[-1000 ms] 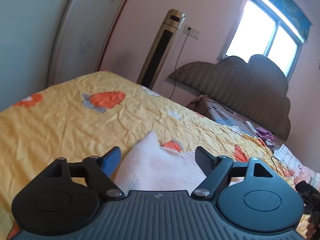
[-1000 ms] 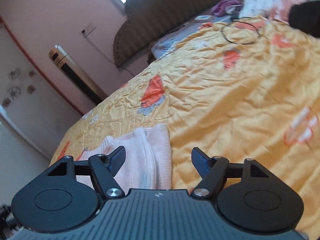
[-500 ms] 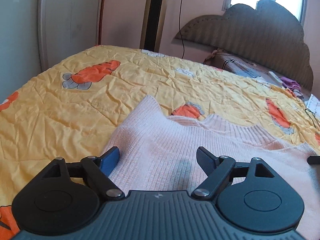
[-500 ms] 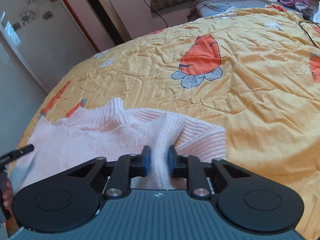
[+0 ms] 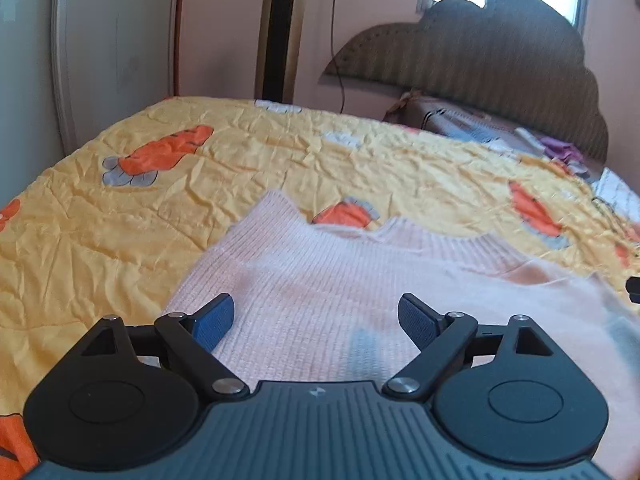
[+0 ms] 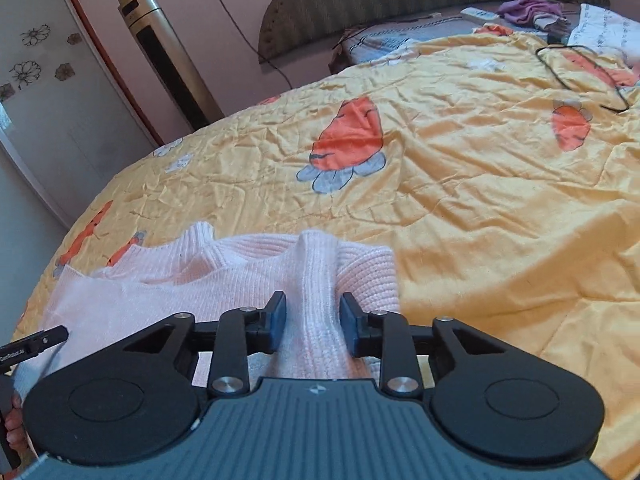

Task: Fold small clothes

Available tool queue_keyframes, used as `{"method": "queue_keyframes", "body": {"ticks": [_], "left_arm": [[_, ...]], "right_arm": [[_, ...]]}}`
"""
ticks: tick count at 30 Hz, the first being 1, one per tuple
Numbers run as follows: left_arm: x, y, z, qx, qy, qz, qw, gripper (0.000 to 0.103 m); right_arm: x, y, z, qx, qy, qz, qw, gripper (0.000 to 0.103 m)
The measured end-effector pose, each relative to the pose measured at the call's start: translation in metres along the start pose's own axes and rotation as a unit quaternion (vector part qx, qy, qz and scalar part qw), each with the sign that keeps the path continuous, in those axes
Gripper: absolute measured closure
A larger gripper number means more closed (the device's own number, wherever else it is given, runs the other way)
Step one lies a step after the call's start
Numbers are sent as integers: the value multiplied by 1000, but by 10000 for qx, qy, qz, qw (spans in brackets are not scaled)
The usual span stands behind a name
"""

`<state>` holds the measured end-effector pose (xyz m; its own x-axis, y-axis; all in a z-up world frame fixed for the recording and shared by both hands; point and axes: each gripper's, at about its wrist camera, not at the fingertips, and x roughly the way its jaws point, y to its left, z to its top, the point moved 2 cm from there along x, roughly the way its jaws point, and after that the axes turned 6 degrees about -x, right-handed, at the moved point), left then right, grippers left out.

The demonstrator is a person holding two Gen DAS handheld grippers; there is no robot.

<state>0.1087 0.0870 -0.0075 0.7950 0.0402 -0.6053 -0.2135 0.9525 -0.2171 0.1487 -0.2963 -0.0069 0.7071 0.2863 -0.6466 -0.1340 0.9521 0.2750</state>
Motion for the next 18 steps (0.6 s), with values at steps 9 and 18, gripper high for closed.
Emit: {"method": "queue_keyframes", "body": {"ticks": [9,18], "left_arm": [[58,-26,-2,549,584,422,9959,11],[72,-21,-9,721,460,355,9957,1]], "right_arm": [[2,84,6,-1381,-334,230,9896,23],[53,71,-23,-1698,101,-373,9847,13]]}}
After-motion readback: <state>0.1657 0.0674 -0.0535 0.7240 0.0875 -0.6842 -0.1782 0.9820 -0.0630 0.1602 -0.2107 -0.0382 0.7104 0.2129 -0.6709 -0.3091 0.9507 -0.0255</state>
